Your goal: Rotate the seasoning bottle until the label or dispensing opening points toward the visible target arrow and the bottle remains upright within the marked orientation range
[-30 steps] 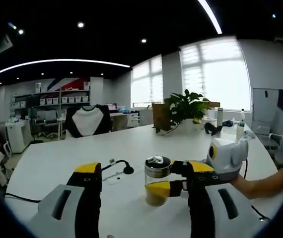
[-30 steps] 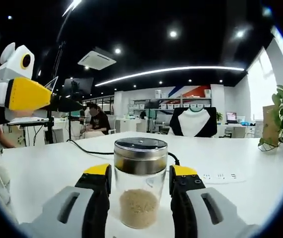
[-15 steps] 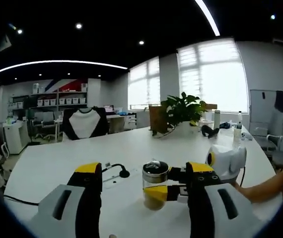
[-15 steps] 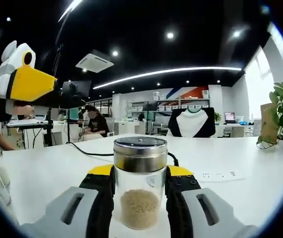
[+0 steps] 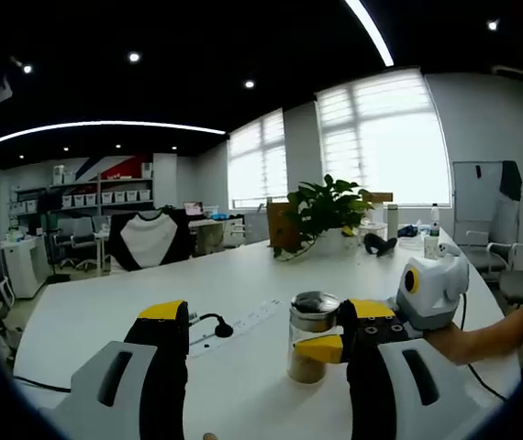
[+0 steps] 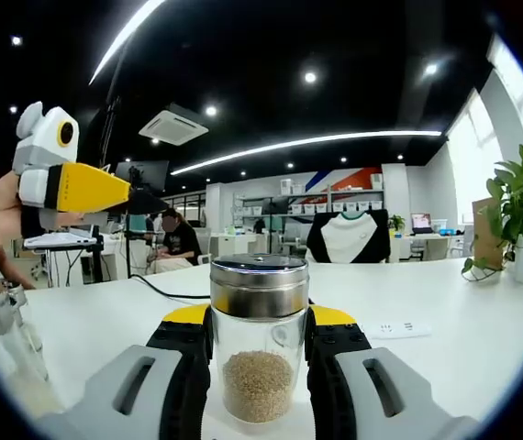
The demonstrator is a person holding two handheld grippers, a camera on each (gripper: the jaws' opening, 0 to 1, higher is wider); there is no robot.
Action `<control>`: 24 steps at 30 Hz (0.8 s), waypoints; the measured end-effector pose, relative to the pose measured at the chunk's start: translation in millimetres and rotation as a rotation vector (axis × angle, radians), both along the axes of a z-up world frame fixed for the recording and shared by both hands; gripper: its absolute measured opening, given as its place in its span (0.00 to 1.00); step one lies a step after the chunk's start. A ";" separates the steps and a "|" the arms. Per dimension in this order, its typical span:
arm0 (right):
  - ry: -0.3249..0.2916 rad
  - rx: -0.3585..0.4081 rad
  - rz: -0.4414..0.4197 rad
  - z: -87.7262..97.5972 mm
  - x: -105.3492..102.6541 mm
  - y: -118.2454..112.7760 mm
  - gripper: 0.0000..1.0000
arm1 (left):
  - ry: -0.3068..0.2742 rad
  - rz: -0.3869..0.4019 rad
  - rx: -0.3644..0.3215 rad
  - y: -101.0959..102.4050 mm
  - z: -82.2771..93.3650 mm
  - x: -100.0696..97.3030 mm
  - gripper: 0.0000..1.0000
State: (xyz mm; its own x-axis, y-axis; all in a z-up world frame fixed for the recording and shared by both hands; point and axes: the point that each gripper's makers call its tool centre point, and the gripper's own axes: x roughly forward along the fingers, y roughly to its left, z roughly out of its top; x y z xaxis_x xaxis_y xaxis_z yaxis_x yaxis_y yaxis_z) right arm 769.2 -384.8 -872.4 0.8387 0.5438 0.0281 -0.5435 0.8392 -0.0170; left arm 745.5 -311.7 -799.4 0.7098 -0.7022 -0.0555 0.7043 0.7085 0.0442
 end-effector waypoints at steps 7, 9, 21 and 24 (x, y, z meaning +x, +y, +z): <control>-0.014 -0.011 0.013 6.0 -31.8 -11.8 0.37 | -0.018 -0.055 0.029 -22.5 3.8 -21.4 0.73; -0.022 -0.012 0.016 8.8 -41.9 -13.8 0.37 | -0.016 -0.088 0.046 -31.3 2.4 -31.6 0.73; -0.044 0.014 0.037 19.8 -84.3 -20.3 0.37 | -0.005 -0.172 -0.023 -34.5 13.6 -79.4 0.72; -0.081 -0.021 0.037 23.9 -96.7 -20.6 0.37 | -0.018 -0.156 -0.054 -34.3 16.6 -94.4 0.70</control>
